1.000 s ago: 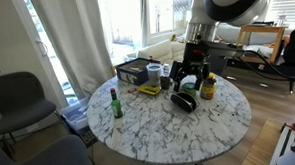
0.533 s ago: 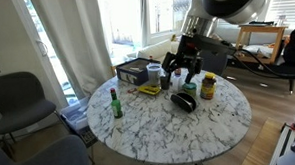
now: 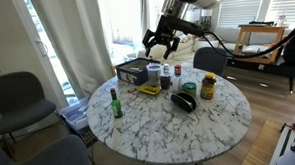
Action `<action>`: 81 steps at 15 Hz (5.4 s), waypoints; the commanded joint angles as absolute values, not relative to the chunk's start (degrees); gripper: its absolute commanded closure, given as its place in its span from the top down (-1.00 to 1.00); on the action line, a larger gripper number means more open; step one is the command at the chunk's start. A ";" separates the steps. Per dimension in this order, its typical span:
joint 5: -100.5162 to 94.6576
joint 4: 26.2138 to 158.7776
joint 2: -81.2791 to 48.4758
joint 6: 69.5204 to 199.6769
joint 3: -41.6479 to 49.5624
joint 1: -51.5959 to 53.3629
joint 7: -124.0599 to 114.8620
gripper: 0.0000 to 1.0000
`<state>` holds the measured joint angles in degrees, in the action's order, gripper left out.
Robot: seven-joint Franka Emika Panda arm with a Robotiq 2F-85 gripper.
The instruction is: Remove the white bottle from the sunglasses from the glasses pouch
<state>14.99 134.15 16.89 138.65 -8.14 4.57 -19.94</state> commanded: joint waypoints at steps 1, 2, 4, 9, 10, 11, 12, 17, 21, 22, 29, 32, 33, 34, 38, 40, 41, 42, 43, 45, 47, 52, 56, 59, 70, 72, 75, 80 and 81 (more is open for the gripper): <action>14.17 132.09 15.36 133.12 -4.76 1.16 -22.44 1.00; 14.22 133.99 16.50 133.20 -4.20 0.10 -24.53 1.00; 13.45 141.30 20.19 135.70 -4.05 -1.66 -28.97 1.00; 14.40 138.25 17.34 135.17 -3.58 -1.50 -26.65 1.00; 14.39 137.71 17.16 135.17 -3.59 -1.45 -26.65 1.00; 14.39 137.43 17.07 135.17 -3.59 -1.42 -26.65 1.00; 14.40 137.34 17.07 135.17 -3.59 -1.41 -26.65 1.00; 14.57 143.55 11.58 143.92 1.07 -4.74 -22.22 1.00; 17.93 144.92 5.45 149.00 4.72 -5.77 -19.16 1.00; 20.34 144.83 4.45 149.40 5.08 -5.27 -18.28 1.00; 16.42 144.21 5.15 147.22 4.37 -5.51 -18.82 1.00; 6.65 145.99 2.14 152.76 2.58 -5.57 -22.89 1.00; 6.03 146.26 1.82 153.08 2.42 -5.06 -21.62 1.00; 6.33 146.27 1.46 152.27 2.36 -4.56 -18.90 1.00; 22.73 146.11 4.06 145.71 1.58 -1.71 0.51 1.00; 19.59 145.65 2.31 147.81 1.64 -1.98 -3.33 1.00; 20.65 145.57 2.71 147.35 1.57 -1.70 -2.04 1.00; 20.98 145.56 3.05 146.99 1.59 -1.62 -1.53 1.00; 16.18 146.12 2.38 150.81 0.99 -1.82 -6.05 1.00; 5.26 146.96 1.50 156.00 0.82 -2.70 -13.64 1.00; -4.59 146.82 0.16 157.47 1.38 -3.50 -21.30 1.00; -12.12 145.95 -0.96 152.95 1.76 -2.50 -26.91 0.48; -11.25 145.73 -1.15 150.75 1.45 -1.78 -24.76 0.68; -9.15 145.18 -2.97 151.48 1.20 -1.50 -21.55 0.38; -4.22 140.31 -10.17 151.47 0.95 -0.46 -12.24 0.18; -4.57 138.81 -11.64 151.34 1.52 -0.58 -12.39 0.20; -5.45 136.63 -14.36 150.74 2.65 -0.48 -13.15 0.15; -7.13 134.05 -19.11 149.78 4.68 0.35 -14.15 0.16; -6.91 133.69 -19.81 149.40 4.67 0.42 -13.82 0.16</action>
